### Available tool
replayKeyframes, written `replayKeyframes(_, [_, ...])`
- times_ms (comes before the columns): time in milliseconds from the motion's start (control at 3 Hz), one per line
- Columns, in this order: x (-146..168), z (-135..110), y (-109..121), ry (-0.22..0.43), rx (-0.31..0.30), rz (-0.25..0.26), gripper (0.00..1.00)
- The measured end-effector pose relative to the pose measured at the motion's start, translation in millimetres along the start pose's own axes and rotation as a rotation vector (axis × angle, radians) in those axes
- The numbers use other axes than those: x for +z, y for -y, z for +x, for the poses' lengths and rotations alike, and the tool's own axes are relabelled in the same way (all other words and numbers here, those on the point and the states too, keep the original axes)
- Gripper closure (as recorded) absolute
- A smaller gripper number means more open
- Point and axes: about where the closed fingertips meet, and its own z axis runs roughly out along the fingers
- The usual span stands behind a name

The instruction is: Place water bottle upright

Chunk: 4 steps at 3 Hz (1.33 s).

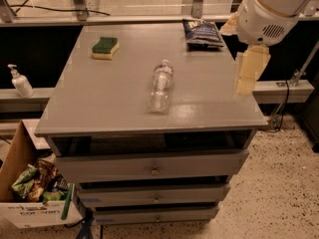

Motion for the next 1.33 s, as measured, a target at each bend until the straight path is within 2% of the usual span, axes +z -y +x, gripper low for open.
replayKeyframes(667, [49, -20, 27, 0.081, -0.247, -0.072, 0.0])
replayKeyframes(1000, [53, -22, 29, 0.088, -0.299, -0.068, 0.0])
replayKeyframes(1333, [53, -22, 30, 0.088, -0.295, -0.067, 0.0])
